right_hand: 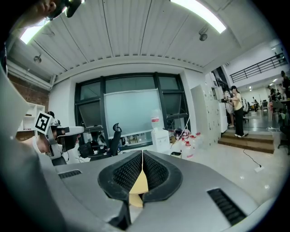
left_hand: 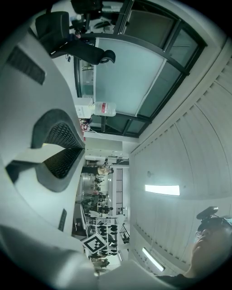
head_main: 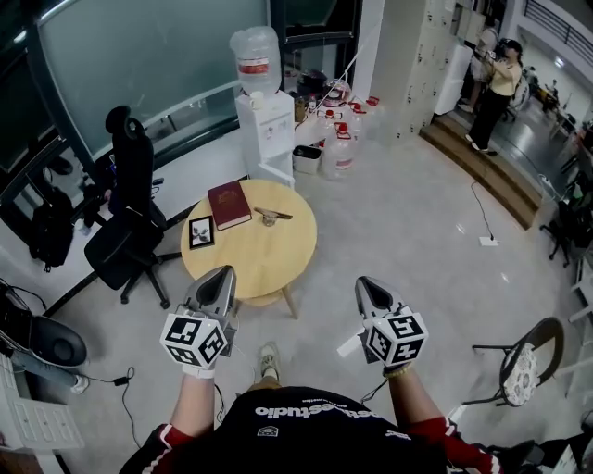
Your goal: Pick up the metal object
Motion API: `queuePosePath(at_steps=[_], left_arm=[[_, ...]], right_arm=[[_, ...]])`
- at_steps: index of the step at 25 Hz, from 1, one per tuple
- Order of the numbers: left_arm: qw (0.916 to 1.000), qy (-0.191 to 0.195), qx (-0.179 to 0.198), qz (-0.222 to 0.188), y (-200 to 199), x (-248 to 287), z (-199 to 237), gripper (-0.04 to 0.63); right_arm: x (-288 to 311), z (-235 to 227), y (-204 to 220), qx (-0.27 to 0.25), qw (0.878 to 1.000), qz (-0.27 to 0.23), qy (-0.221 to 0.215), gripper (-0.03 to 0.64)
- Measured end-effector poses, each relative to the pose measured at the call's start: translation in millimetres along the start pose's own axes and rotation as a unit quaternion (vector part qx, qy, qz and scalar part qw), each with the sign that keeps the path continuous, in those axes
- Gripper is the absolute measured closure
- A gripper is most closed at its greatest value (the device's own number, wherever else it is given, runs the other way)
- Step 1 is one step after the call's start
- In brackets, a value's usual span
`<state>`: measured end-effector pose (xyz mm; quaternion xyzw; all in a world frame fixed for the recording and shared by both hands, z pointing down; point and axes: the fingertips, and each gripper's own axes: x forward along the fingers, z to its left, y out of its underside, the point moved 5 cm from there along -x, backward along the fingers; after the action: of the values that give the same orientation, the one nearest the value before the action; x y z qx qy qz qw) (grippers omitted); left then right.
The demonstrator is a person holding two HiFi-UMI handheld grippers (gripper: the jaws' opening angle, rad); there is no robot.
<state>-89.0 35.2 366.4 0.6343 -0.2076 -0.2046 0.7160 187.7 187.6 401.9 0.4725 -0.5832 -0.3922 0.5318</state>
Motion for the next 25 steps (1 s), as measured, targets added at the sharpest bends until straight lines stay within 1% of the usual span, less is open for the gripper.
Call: queuePosePath(at_steps=[4, 12, 19, 25], left_arm=[[1.0, 0.004, -0.006, -0.006, -5.2, 22.9, 25.2, 0.578], [0.9999, 0.005, -0.004, -0.016, -21.5, 65.4, 83.9, 0.578], [0.9998, 0.004, -0.012, -0.017, -26.9, 90.6, 139.2, 0.578], [0.9994, 0.018, -0.021, -0.02, -32.4, 117.2, 178.3, 0.578]], right_arm=[[28.3, -0.6, -17.6, -0.007, 1.0, -0.002, 0.005, 0.591], [99.0, 7.3, -53.8, -0.023, 1.0, -0.013, -0.002, 0.591], [158.8, 26.3, -71.0, -0.03, 0.999, -0.011, -0.011, 0.591], [206.8, 40.5, -83.3, -0.031, 0.999, -0.003, -0.01, 0.591]])
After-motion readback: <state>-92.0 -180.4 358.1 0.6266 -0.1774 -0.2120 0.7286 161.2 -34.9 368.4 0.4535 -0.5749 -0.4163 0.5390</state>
